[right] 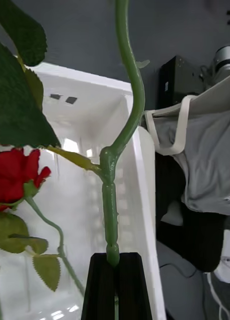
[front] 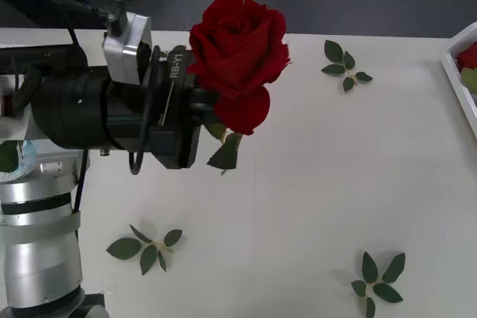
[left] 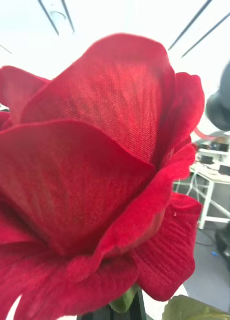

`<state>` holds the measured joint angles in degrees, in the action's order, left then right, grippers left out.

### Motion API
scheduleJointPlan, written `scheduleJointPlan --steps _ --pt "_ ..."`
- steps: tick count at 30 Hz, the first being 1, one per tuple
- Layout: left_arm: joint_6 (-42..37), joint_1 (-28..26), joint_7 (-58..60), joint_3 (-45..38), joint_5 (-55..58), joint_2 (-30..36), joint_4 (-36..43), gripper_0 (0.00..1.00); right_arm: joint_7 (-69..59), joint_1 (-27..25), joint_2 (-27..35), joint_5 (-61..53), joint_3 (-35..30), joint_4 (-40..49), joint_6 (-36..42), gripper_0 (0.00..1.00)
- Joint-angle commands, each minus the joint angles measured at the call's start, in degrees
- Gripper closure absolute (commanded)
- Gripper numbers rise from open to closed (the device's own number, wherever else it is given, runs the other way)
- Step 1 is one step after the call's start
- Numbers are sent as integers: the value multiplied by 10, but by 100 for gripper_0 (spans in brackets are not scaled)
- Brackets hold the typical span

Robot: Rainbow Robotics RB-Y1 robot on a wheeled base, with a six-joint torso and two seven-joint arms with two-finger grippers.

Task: Put the red flowers into the right box and the blue flowers into the left box

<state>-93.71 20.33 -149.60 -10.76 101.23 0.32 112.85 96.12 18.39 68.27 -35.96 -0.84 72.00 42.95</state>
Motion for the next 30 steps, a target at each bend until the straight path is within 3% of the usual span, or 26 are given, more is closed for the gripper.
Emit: scheduleJointPlan --steps 1,7,14,15,16,17,18,19,21,30 --pt "18 12 51 23 -22 -13 18 100 14 9 17 24 36 -28 -39 100" --pt "43 23 52 49 -71 -13 18 100 -2 9 13 32 108 -82 -125 100" --pt "78 30 63 74 -91 -13 18 100 -12 7 -8 36 126 -123 -166 98" --pt "78 30 64 74 -89 -13 18 100 -15 7 -8 35 126 -123 -166 84" --pt "78 30 66 74 -89 -13 18 100 -16 7 -8 34 125 -123 -166 77" --pt "78 30 69 74 -89 -13 18 100 -18 7 -8 33 126 -123 -166 57" --pt "78 30 70 73 -89 -13 18 100 -19 7 -7 33 125 -123 -165 50" --pt "78 29 73 72 -88 -13 18 100 -21 7 -8 33 126 -123 -168 36" --pt "78 29 77 69 -85 -13 18 100 -25 7 -7 33 125 -123 -172 21" --pt "78 27 85 65 -77 -13 14 100 -38 6 -10 31 125 -123 -186 20"
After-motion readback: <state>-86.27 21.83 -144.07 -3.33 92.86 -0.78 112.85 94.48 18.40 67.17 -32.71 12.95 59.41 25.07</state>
